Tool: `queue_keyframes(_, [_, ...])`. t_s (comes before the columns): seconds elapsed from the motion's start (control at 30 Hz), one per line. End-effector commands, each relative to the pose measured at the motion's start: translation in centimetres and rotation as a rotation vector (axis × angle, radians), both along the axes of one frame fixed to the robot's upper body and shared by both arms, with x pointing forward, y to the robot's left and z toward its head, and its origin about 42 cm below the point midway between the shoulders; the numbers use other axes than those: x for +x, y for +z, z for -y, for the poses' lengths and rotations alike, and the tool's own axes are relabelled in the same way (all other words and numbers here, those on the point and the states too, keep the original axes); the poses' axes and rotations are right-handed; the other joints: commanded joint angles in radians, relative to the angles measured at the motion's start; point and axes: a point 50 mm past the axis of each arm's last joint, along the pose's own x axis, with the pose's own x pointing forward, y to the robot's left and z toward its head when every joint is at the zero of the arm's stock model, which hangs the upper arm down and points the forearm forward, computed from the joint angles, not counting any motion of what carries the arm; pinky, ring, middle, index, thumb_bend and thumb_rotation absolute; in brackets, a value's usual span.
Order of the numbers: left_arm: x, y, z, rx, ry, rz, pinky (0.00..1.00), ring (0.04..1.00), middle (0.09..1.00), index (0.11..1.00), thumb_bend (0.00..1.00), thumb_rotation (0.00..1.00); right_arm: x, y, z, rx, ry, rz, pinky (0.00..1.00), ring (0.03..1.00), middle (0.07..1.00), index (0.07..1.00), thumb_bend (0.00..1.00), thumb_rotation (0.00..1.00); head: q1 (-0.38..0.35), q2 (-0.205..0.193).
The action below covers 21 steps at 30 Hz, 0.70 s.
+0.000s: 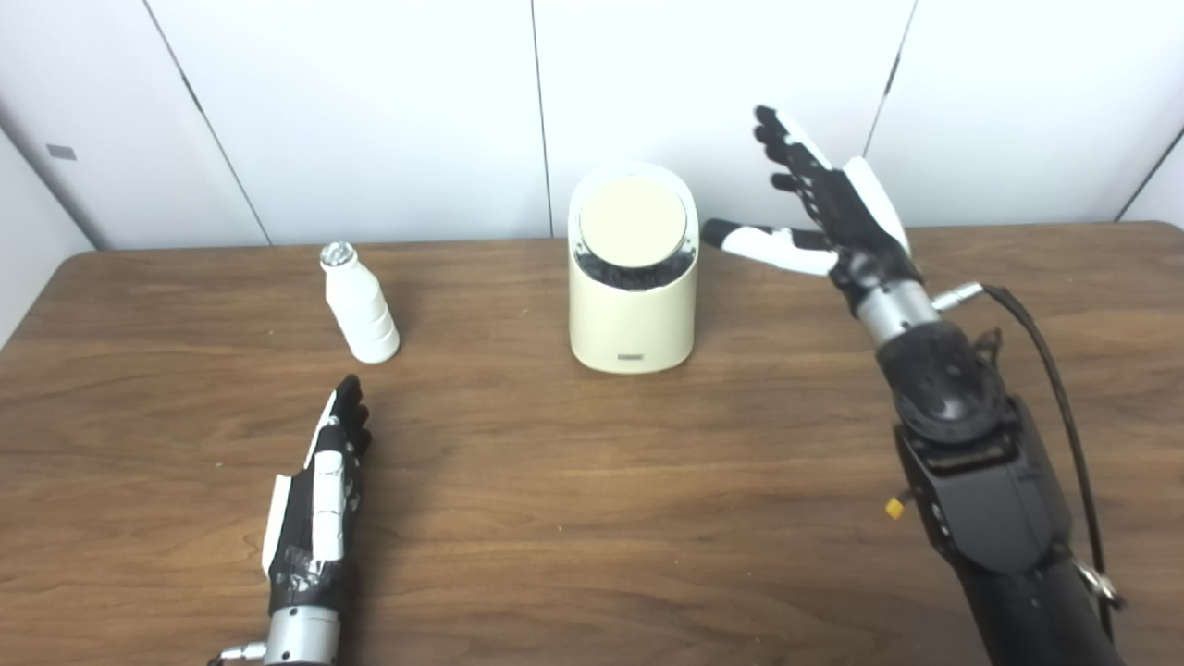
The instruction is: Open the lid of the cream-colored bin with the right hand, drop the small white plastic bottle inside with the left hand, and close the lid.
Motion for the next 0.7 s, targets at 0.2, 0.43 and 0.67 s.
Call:
queue_keyframes(0.2, [0.2, 0.1, 0.9, -0.006, -0.017, 0.011, 1.00, 1.000, 1.000, 0.991, 0.59, 1.00, 3.4, 3.7, -2.7, -0.101, 0.035, 0.092, 0.85, 0.933, 0.947, 0.938, 0.87, 0.41, 0.006, 0.001])
queue_keyframes(0.43, [0.2, 0.2, 1.2, -0.004, -0.013, 0.005, 1.00, 1.000, 1.000, 0.982, 0.59, 1.00, 5.3, 4.4, -4.2, -0.202, 0.039, 0.111, 0.83, 0.916, 0.936, 0.934, 0.88, 0.42, 0.011, 0.003])
queue_keyframes(0.67, [0.1, 0.4, 1.5, -0.015, -0.006, 0.004, 1.00, 1.000, 1.000, 0.980, 0.58, 1.00, 6.1, 4.1, -5.0, -0.270, 0.043, 0.106, 0.84, 0.927, 0.940, 0.933, 0.90, 0.41, 0.017, 0.004])
